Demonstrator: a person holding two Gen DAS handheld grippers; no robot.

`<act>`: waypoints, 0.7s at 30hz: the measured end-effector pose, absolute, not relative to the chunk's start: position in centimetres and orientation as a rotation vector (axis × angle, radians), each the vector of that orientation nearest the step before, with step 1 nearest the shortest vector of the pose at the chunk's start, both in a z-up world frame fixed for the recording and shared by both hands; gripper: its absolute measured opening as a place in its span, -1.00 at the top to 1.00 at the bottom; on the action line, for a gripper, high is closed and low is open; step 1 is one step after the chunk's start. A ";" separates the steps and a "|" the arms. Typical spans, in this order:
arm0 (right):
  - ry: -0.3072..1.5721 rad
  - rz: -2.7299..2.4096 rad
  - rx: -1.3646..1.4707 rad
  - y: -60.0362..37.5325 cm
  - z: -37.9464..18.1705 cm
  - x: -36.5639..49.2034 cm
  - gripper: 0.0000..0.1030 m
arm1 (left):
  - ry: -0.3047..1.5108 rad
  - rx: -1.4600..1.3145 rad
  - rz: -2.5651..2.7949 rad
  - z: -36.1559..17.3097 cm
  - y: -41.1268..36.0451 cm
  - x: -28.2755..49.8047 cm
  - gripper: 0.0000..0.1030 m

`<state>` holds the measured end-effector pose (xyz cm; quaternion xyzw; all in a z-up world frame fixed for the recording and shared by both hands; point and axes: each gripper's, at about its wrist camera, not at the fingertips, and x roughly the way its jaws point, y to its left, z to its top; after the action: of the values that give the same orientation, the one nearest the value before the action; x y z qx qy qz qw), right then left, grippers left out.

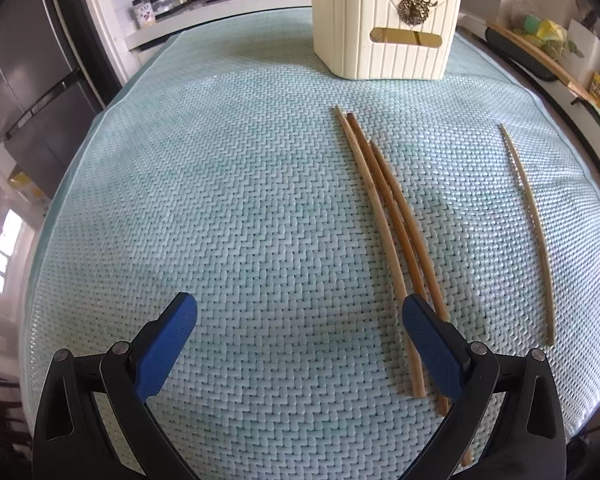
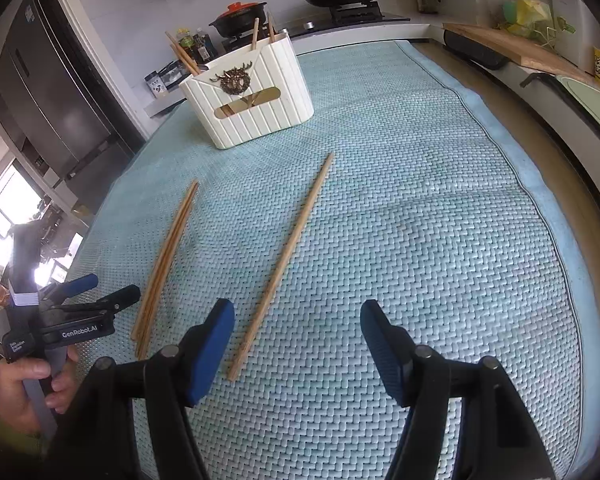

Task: Organize utensils
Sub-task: 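Grasp a chopstick with the right tool while the left tool grasps another chopstick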

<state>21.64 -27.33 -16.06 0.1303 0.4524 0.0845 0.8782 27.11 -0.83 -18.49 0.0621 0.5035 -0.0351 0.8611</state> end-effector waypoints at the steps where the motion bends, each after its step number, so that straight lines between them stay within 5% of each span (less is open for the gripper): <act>1: 0.944 0.176 0.274 -27.3 -16.1 21.7 -0.30 | 1.054 0.130 -0.076 -18.5 -0.9 27.1 -0.98; 21: 0.953 0.179 0.242 -27.2 -15.8 21.8 -0.30 | 1.078 0.148 -0.054 -19.4 -1.3 29.7 -0.98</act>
<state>21.84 -27.19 -15.76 0.1161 0.4569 0.0860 0.8777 29.68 -1.34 -19.36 0.0705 0.5127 -0.0256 0.8553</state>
